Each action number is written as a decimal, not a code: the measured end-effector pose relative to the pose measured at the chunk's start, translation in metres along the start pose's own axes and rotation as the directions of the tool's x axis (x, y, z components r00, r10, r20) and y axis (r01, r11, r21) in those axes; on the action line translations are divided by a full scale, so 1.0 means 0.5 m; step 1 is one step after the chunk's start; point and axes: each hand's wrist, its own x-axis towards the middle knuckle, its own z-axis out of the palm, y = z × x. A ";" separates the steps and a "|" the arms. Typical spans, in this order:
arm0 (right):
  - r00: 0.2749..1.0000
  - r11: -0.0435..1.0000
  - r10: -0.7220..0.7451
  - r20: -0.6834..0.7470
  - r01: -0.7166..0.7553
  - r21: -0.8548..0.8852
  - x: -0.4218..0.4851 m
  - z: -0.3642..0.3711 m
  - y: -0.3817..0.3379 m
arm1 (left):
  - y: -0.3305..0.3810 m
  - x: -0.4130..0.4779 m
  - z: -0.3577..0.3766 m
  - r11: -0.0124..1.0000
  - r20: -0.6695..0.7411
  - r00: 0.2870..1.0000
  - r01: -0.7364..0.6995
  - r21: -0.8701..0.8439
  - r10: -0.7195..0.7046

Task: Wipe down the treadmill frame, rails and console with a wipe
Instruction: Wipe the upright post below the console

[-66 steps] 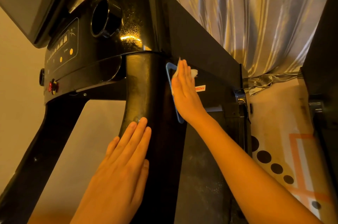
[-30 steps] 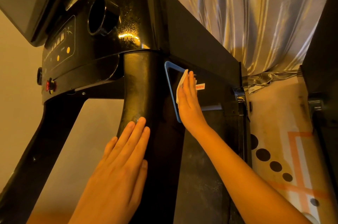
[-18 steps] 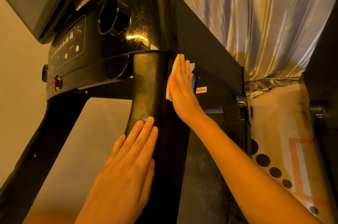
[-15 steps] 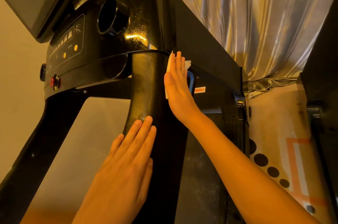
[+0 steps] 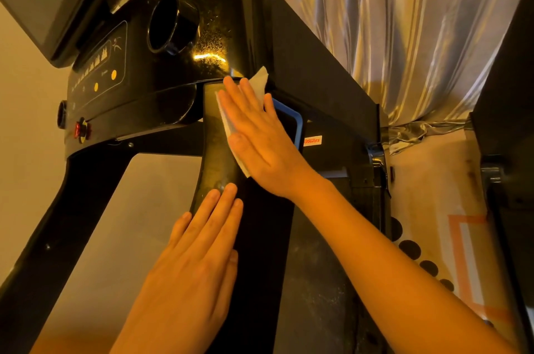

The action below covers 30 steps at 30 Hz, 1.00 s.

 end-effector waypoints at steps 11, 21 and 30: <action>0.988 0.971 -0.087 0.124 0.112 -0.211 0.033 -0.048 0.037 | 0.004 -0.002 0.006 0.999 -0.036 0.999 0.012 0.030 -0.011; 0.934 0.851 -0.237 0.267 0.332 -0.408 0.074 -0.062 0.032 | 0.007 -0.002 -0.005 0.999 -0.006 1.000 0.023 -0.030 -0.023; 0.880 0.865 0.459 -0.123 -0.410 0.291 -0.143 0.048 0.114 | 0.009 -0.001 -0.007 1.000 -0.036 0.999 0.014 -0.009 -0.014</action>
